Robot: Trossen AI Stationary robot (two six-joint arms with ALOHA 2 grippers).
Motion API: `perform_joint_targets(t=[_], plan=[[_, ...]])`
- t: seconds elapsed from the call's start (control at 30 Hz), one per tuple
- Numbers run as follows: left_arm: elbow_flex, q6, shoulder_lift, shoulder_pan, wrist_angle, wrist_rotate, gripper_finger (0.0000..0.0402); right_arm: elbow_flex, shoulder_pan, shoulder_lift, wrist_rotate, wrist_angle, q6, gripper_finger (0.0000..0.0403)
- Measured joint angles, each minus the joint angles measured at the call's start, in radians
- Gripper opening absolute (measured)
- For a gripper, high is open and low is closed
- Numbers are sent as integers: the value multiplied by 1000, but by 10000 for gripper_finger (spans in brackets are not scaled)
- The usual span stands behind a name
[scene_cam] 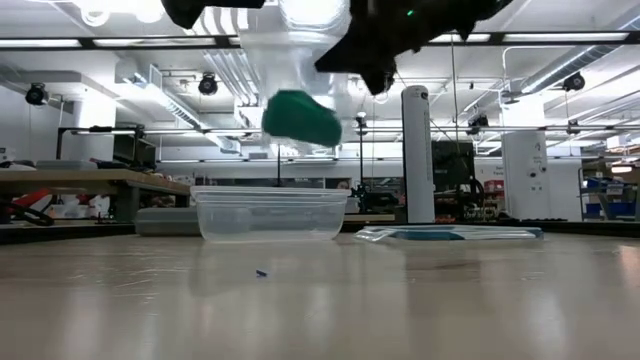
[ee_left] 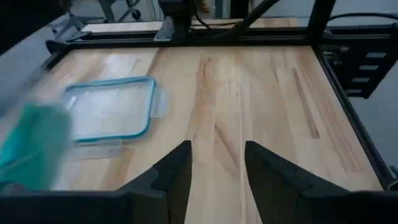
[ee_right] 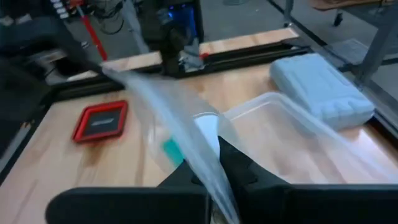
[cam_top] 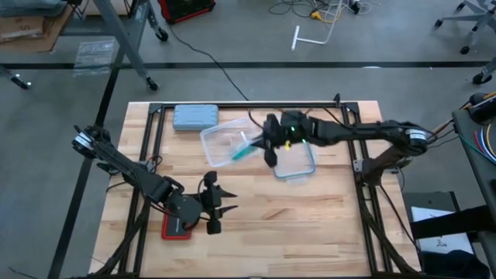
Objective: Roll bandage
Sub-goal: Put the transparent zip bag containing the rolled blue bandage into the transparent food container
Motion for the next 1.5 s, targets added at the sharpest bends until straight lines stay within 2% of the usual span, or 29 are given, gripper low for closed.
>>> perform_joint_targets(t=[0.2,0.57,0.87,1.27,1.37,1.5], plan=[[0,21,-66,-15,-15,-67,123,98,-114,151,-149,74,6,0],[0,102,-195,-21,-93,-155,99,376,-203,509,-197,51,11,0],[0,181,-303,-21,-152,-218,106,517,-233,670,-215,-274,81,0],[-2,207,-297,-20,-210,-231,121,789,-228,785,-224,-665,-25,1],[-2,228,-299,-20,-220,-236,115,809,-211,789,-232,-707,-37,13],[0,238,-327,-21,-221,-251,105,829,-194,788,-232,-762,-51,50]])
